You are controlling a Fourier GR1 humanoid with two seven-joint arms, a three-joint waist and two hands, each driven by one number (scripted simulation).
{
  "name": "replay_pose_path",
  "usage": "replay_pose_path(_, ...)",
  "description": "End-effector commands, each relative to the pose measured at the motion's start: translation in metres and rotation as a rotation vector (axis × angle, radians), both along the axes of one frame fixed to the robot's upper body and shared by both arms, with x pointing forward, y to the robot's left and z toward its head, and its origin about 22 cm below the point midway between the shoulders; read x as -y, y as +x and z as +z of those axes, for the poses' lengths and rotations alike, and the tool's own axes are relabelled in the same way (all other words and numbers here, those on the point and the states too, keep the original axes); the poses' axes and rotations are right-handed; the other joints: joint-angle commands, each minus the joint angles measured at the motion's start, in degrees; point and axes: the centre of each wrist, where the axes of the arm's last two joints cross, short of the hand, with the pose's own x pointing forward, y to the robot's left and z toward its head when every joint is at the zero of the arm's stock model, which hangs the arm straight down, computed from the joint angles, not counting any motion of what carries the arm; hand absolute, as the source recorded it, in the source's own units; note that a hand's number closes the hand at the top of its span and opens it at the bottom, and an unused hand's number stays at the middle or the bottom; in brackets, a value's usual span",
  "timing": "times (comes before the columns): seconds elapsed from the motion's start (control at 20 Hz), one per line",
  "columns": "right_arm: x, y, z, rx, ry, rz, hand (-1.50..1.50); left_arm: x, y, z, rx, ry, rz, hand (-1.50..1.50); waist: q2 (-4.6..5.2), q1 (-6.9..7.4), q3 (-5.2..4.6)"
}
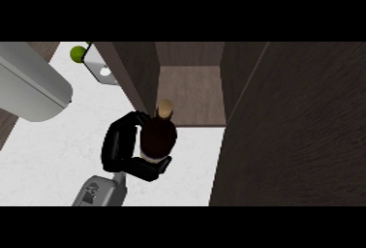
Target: Pick up the wine, place it into the cabinet and close the cabinet
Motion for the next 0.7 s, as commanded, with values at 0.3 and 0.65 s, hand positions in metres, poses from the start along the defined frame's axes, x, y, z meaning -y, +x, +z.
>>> replay_pose_path(0.3, 0.013, -0.033, -0.006, -0.023, 0.010, 0.079, -1.50, 0.038, 0.005, 0.085, -0.038, -0.031, 0.009, 1.50, 0.14, -0.34, 0.00)
replay_pose_path(0.65, 0.013, -0.018, -0.004, -0.005, 0.017, 0.084, -1.50, 0.069, 0.049, 0.136, -0.123, -0.048, 0.054, 1.50, 0.45, -1.16, 0.00)
